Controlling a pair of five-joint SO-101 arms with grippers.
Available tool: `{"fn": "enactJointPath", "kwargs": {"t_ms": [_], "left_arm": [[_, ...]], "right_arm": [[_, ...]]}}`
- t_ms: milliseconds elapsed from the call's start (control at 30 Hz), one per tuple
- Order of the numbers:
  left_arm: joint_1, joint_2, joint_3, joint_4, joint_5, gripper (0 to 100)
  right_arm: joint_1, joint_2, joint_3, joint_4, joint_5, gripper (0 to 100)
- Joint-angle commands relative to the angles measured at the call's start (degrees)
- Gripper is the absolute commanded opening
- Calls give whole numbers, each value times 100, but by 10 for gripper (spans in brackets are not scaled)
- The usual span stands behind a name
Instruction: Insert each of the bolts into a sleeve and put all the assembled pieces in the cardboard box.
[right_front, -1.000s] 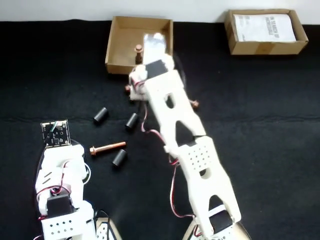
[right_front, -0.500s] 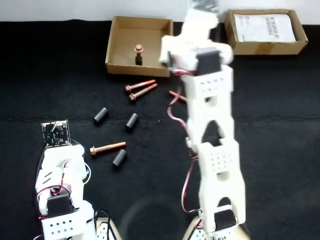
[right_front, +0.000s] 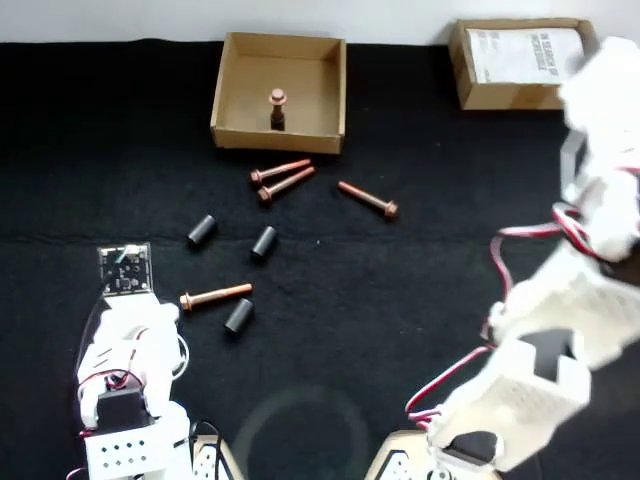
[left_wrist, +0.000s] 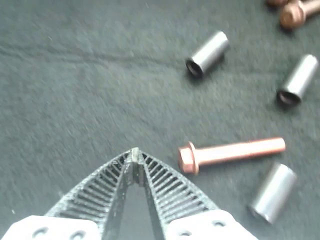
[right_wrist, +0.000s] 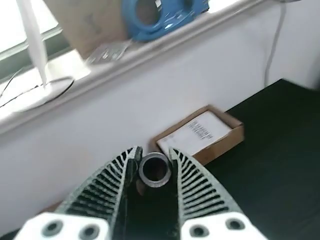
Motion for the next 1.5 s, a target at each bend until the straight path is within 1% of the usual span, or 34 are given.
{"fn": "enactJointPath", "kwargs": {"t_ms": [0,133,200,267,333,433,567,667,833,900,967,1100,1233,1300,1467], "left_arm": [[136,-13,101,88,-9,10],[127,-13,92,88,-9,10],[119,-13,48,88,-18,10],[101,-13,4,88,-26,10],[-31,-13,-224,88,-35,10],[-127,4,-664,141,-35,10],[-101,22,-1455,703,-35,10],[-101,365,-2105,923,-176,10],[-57,1903,-3609,1178,-308,10],[119,2738,-4365,1503,-316,10],[391,3609,-5165,1996,-316,10],[1112,5288,-6747,3077,-316,10],[1807,6818,-8127,3877,-316,11],[2088,7503,-8673,4079,-316,11],[2545,8936,-9666,4123,-325,13]], "right_arm": [[927,-497,-541,66,53,6],[1437,-813,-523,66,62,6],[1446,-963,-523,66,123,6],[1437,-1112,-541,66,413,6],[1437,-1297,-558,66,527,6],[1235,-1631,-532,66,545,6],[690,-2237,-514,66,554,6],[365,-2571,-505,66,545,6],[374,-2905,-497,66,554,6],[391,-2967,-479,66,598,6],[567,-3055,-321,66,730,6],[866,-3415,338,66,765,6],[954,-4092,1182,66,1169,6],[954,-4479,1701,66,1248,6],[954,-5534,3143,66,1407,6]]}}
